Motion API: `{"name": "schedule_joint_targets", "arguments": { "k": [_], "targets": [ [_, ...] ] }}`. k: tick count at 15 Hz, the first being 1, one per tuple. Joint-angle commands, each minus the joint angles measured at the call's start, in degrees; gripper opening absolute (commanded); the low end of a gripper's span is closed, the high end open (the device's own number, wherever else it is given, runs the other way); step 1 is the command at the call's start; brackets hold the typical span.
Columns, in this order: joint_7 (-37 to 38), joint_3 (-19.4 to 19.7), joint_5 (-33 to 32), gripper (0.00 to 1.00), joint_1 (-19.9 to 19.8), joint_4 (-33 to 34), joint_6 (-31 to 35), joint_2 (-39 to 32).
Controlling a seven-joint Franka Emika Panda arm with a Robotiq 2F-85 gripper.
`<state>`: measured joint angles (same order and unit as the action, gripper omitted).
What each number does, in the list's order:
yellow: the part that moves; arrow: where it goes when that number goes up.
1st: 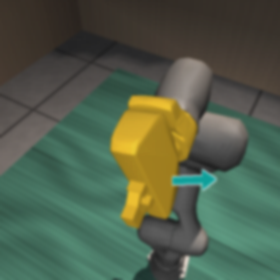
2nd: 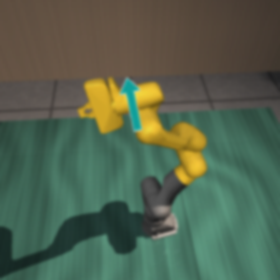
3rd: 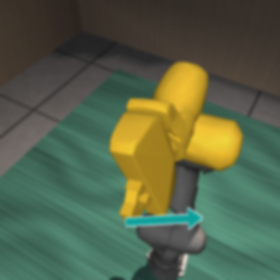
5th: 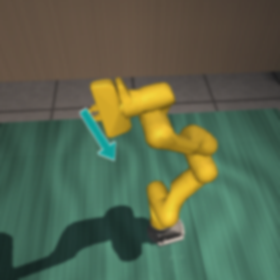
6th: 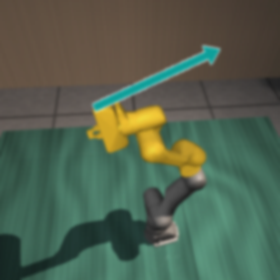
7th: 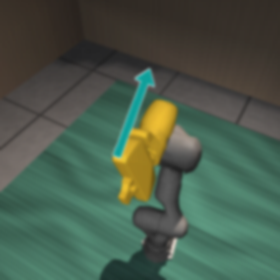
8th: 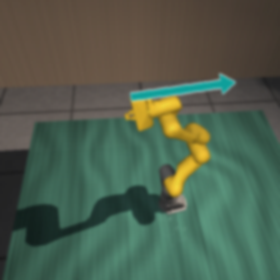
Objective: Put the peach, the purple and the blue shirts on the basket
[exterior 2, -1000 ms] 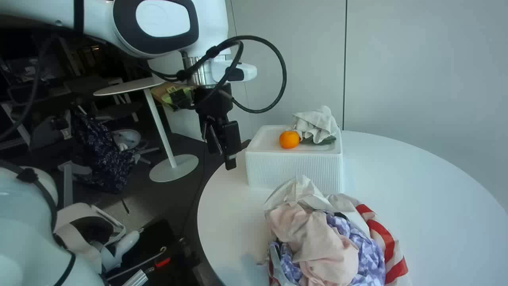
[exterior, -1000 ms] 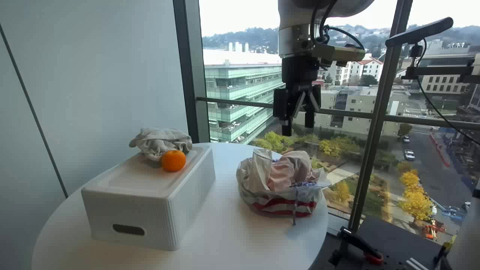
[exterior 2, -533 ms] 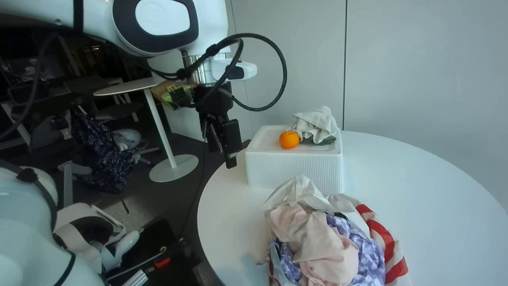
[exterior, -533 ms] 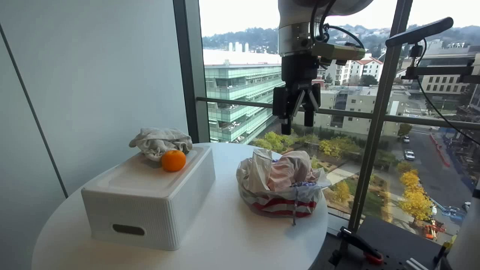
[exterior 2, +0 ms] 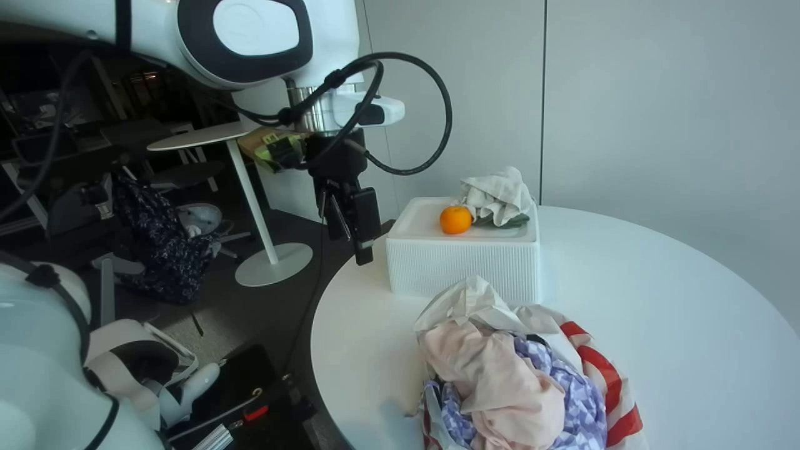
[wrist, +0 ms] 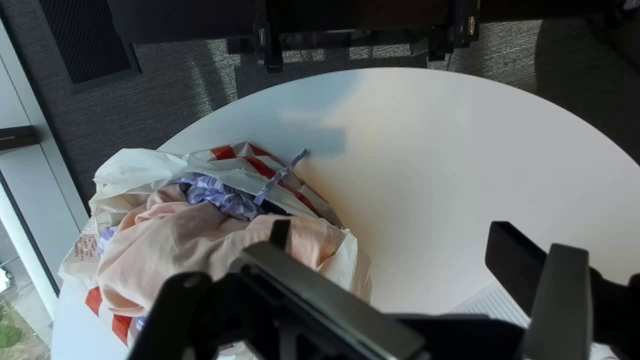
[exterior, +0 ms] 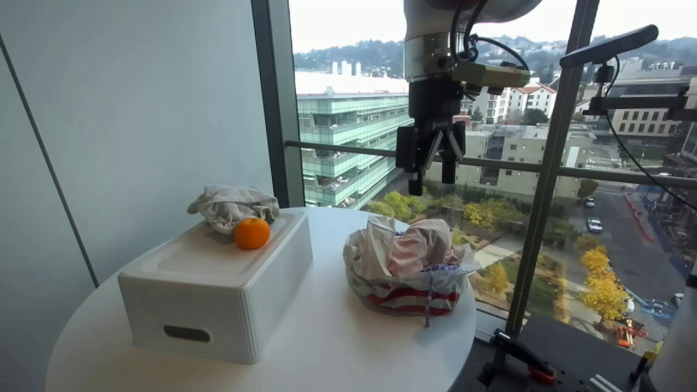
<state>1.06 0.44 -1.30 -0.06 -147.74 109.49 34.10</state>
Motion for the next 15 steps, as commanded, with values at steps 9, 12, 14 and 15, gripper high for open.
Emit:
{"name": "schedule_joint_targets", "arguments": {
  "k": [9,12,14,15],
  "targets": [
    [12.11,-1.65,-4.61,1.00,-5.50,16.05,-10.26,-0.58],
    [9.54,2.58,-4.43,1.00,-7.48,20.42,-7.32,-7.54],
    [7.40,4.99,-3.54,1.00,-7.64,22.55,-4.37,-13.51],
    [7.31,5.72,-3.48,1.00,-7.85,23.42,-2.81,-16.51]
  ]
}}
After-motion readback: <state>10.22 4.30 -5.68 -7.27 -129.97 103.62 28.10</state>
